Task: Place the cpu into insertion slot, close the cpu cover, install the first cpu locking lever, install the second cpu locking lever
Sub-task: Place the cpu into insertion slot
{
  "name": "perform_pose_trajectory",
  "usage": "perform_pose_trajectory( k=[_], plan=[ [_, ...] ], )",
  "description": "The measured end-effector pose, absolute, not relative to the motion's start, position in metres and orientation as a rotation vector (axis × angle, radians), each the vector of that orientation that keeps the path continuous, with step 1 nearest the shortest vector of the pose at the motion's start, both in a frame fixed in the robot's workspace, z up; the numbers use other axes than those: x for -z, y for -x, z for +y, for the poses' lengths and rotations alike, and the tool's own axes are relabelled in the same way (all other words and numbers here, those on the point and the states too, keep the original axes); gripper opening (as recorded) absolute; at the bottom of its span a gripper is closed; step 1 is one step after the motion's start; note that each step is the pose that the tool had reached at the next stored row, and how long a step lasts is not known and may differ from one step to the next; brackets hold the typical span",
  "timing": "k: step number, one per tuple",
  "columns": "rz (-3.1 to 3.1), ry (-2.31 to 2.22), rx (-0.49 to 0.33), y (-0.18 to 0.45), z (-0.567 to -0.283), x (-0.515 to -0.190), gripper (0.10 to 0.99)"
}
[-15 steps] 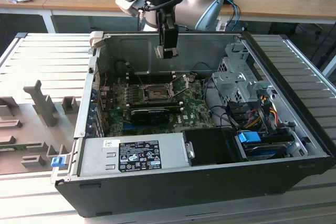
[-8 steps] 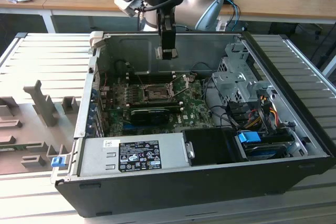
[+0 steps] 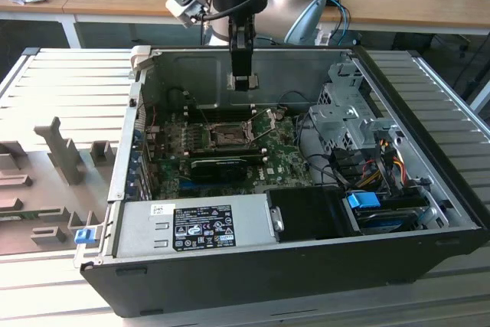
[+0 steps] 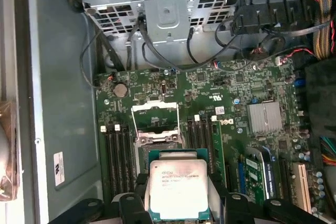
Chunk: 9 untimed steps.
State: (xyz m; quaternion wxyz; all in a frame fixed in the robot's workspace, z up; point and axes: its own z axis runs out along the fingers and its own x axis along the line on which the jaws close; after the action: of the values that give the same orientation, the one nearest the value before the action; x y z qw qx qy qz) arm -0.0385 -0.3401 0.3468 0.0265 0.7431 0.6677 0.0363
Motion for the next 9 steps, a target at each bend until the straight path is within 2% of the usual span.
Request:
perform_pose_trajectory(
  k=[9],
  plan=[
    [2.078, -2.286, -0.109, 0.042, -0.340, -0.336, 0.533]
  ],
)
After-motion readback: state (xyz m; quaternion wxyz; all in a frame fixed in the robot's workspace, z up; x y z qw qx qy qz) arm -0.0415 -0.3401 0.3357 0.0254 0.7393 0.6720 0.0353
